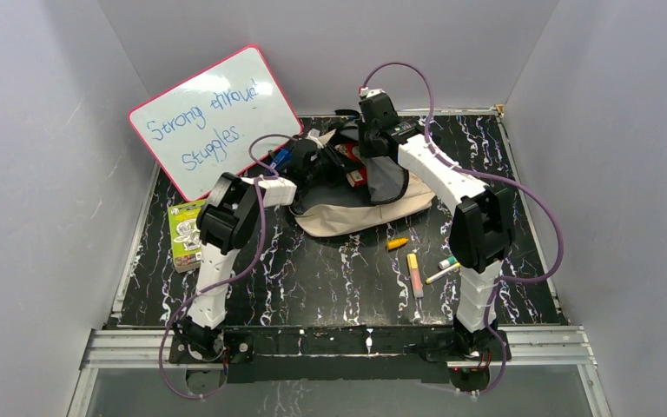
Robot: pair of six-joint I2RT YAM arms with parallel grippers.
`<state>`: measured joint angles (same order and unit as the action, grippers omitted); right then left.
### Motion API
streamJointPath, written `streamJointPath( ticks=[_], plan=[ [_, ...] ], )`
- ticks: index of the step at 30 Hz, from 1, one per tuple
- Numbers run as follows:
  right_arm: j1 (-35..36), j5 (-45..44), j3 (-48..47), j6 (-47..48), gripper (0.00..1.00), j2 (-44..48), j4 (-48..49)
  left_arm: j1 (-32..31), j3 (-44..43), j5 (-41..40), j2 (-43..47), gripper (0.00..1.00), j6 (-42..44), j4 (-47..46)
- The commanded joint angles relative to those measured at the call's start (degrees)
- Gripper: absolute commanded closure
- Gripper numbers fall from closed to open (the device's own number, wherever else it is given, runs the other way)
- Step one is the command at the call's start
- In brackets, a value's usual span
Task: Pack the student bag
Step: Place the book in the student bag.
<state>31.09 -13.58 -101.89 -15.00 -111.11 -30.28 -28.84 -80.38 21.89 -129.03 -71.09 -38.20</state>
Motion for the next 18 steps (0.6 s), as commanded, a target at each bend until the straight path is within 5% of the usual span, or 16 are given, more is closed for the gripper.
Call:
streamJointPath(
  ticks=[1,18],
  plan=[
    [-0.1,0.1,-2.1,0.0,1.00,0.6,3.7,-0.4,-4.7,1.2,0.2,0.80,3.0,3.6],
    [-1.2,-1.2,1.5,1.9,0.98,2.4,5.9,-0.4,-8.6,-7.9,6.5,0.27,14.9,29.6]
  ],
)
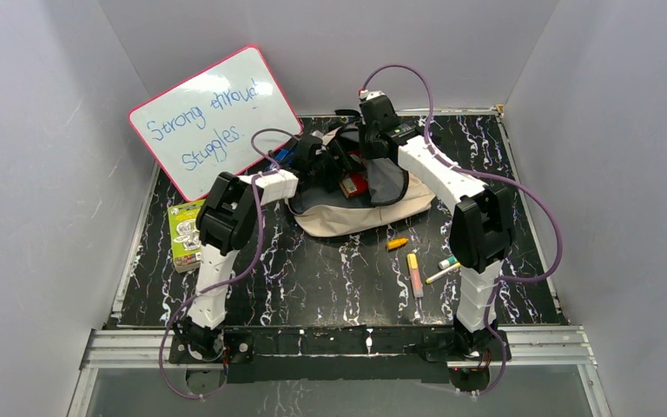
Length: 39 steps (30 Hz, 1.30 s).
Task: Pack the student bag
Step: Place the book in the student bag.
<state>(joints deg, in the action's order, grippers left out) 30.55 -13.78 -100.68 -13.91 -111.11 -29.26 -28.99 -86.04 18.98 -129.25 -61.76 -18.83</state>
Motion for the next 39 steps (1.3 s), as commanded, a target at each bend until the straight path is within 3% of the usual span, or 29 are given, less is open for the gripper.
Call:
streamJointPath(
  ticks=[1,7,12,20,23,27,31,39],
  plan=[
    [-0.7,-1.0,0.4,0.9,0.98,2.4,5.0,-0.3,-3.1,-5.7,7.3,0.25,6.4,12.0],
    [-1.5,0.3,0.5,1.5,0.97,1.7,5.1,-0.3,-1.0,-9.7,13.1,0.15,10.3,16.8],
    [-1.6,2.4,0.9,2.4,0.92,1.2,5.8,-0.3,2.4,-13.9,19.6,0.14,14.2,21.3],
    [-1.7,4.3,2.6,4.2,0.79,0.9,6.7,-0.2,13.4,-18.0,36.3,0.14,23.0,22.3],
    [-1.6,3.1,2.9,4.8,0.68,0.6,6.3,0.7,18.6,-23.2,43.0,0.14,25.9,25.2],
    [-1.6,4.3,3.7,6.4,0.52,0.7,6.0,5.4,26.3,-27.2,52.6,0.13,26.8,30.1],
    [-1.6,9.1,5.1,8.3,0.38,2.1,6.5,15.9,33.1,-24.8,61.7,0.12,26.9,35.8],
    [-1.3,16.6,8.7,3.7,0.32,7.5,8.1,24.5,37.1,-32.6,73.1,0.08,28.7,46.0]
  ],
)
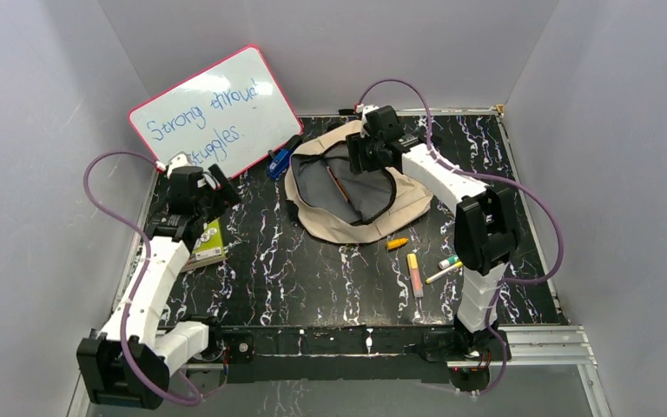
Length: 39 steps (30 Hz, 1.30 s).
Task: Pack the student bag
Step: Place the book in the student bag, then pick up the book from the center of the board.
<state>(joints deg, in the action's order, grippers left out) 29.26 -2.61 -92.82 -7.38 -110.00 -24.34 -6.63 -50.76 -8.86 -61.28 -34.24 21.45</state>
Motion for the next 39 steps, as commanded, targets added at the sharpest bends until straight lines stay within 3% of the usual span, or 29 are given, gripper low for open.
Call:
streamJointPath(
  ticks=[1,7,13,20,27,32,39],
  plan=[
    [0.2,6.5,1.8,-4.7,0.32,7.4,3.8,3.3,2.6,-4.8,6.3,0.07,1.0,6.0],
    [3.7,9.8,7.5,-10.7,0.30,13.0,7.9,13.8,3.8,-4.0,6.5,0.05,2.4,10.6],
    [9.2,12.9,6.6,-12.1,0.26,12.2,9.8,25.1,4.5,1.3,5.4,0.03,1.1,10.4],
    [11.6,16.7,7.3,-13.8,0.26,10.3,11.9,36.0,10.3,8.8,0.2,0.02,-4.7,0.7],
    [11.8,16.7,10.5,-13.5,0.22,11.6,14.5,37.7,16.3,7.2,-2.1,0.02,-7.8,-9.3],
    [11.8,17.9,10.8,-12.7,0.21,11.0,15.5,37.7,20.3,12.1,-3.6,0.04,-11.6,-18.9],
    [11.8,18.3,11.7,-12.2,0.20,10.4,17.2,37.3,20.9,14.0,-9.0,0.08,-12.5,-21.0]
  ],
)
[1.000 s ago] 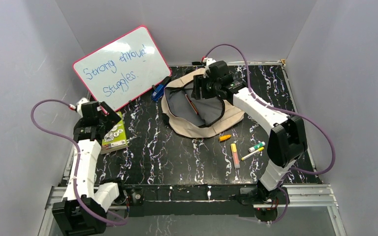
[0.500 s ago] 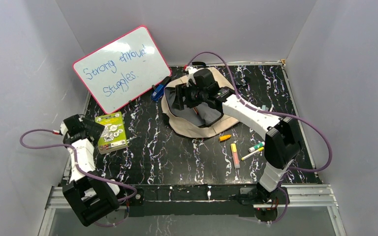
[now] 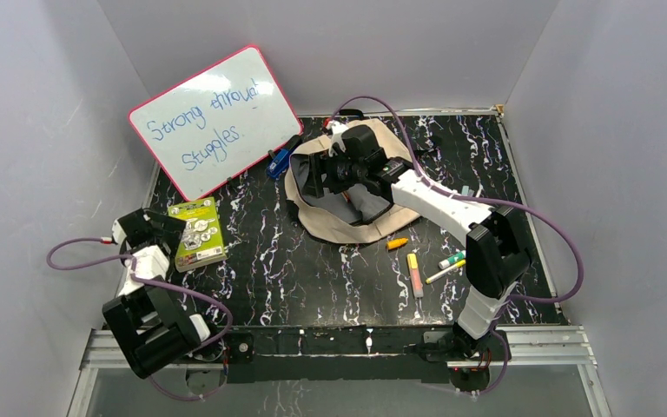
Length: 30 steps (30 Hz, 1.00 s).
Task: Pack the student bag
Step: Pick up the book from the center of the board.
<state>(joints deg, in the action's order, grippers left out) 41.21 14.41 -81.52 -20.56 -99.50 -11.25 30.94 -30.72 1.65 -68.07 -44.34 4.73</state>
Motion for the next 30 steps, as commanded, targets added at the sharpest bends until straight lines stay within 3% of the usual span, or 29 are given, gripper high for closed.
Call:
streamJointPath(
  ticks=[1,7,12,19,24,30],
  plan=[
    [-0.1,1.5,0.3,0.9,0.20,-0.5,4.2,-1.0,1.1,4.3,-2.9,0.09,-3.0,-4.4],
    [-0.1,2.4,0.1,0.9,0.20,-1.5,4.3,-12.6,2.5,1.8,-1.7,0.11,-5.1,-2.7],
    [-0.1,2.1,0.2,1.0,0.19,-2.0,4.5,-18.0,5.4,2.1,4.1,0.11,-9.2,0.4],
    [0.4,13.7,-5.5,3.7,0.18,-7.8,4.6,-18.5,3.0,-5.1,10.3,0.08,-6.4,8.9],
    [3.3,13.4,-15.9,6.7,0.16,-15.0,-0.9,-18.1,0.4,-5.7,5.1,0.06,-3.5,9.5],
    [4.3,14.5,-24.3,1.5,0.19,-25.4,-0.6,-18.1,-0.5,-2.0,-1.9,0.09,-2.3,4.8]
  ],
)
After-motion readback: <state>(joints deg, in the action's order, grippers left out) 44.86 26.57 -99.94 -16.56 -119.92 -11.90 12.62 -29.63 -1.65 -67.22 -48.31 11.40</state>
